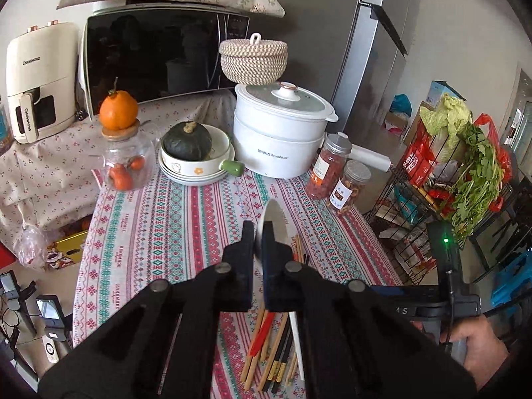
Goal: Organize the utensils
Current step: 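Lift the white spoon with the left tool while the right tool grasps a wooden chopstick, then drop the spoon into the pink basket with left while right drops its chopstick in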
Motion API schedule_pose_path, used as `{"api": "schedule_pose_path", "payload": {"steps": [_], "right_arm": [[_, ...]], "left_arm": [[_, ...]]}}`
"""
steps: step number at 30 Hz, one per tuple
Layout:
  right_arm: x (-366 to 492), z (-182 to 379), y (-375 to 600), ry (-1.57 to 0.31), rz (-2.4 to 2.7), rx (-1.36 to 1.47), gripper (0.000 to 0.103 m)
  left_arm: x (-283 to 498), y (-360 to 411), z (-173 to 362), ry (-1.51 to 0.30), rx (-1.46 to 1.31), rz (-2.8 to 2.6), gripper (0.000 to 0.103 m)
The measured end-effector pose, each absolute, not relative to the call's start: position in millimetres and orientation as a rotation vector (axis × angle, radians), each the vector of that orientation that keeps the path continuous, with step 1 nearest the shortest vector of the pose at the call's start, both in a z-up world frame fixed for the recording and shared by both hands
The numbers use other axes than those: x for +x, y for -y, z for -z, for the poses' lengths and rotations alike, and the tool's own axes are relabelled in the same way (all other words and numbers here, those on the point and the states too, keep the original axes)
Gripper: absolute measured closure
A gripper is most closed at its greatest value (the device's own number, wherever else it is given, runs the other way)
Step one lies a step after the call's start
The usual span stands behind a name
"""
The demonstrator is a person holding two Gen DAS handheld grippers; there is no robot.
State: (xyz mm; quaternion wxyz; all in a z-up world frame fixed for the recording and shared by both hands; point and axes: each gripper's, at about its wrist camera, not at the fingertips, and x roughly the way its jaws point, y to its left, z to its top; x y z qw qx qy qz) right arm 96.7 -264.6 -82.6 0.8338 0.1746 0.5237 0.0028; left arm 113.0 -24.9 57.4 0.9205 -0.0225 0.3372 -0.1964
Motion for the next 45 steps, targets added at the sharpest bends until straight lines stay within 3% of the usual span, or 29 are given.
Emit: {"api": "schedule_pose_path", "payload": {"steps": [5, 11, 19, 23, 26, 39, 45], "right_arm": [[122.9, 94.0, 244.9, -1.123, -0.032, 0.359, 0.065], [172.9, 107.0, 245.5, -1.106, 0.009, 0.363, 0.074], [226.1, 129.1, 248.8, -1.086, 0.076, 0.334, 0.075], [233.9, 134.7, 240.8, -1.08, 0.142, 0.216, 0.092], [229.7, 134.0, 244.2, -1.079, 0.137, 0.234, 0.095], [109.9, -1.3, 233.1, -0.732, 0.055, 0.237, 0.095], [54.0, -25.3, 211.0, -0.609, 0.026, 0.201, 0.096]], "left_arm": [[89.3, -19.7, -77.7, -0.571, -0.043, 0.337, 0.098], [81.2, -56.3, -80.3, -0.496, -0.083, 0.276, 0.098], [85.7, -65.3, -71.8, -0.495, -0.085, 0.246, 0.098], [85.0, -63.2, -67.8, -0.488, -0.069, 0.236, 0.098], [83.6, -63.8, -67.7, -0.472, -0.072, 0.229, 0.098], [69.4, -66.1, -70.5, -0.304, -0.078, 0.171, 0.098], [78.8, -60.9, -48.1, -0.286, -0.041, 0.113, 0.098]]}}
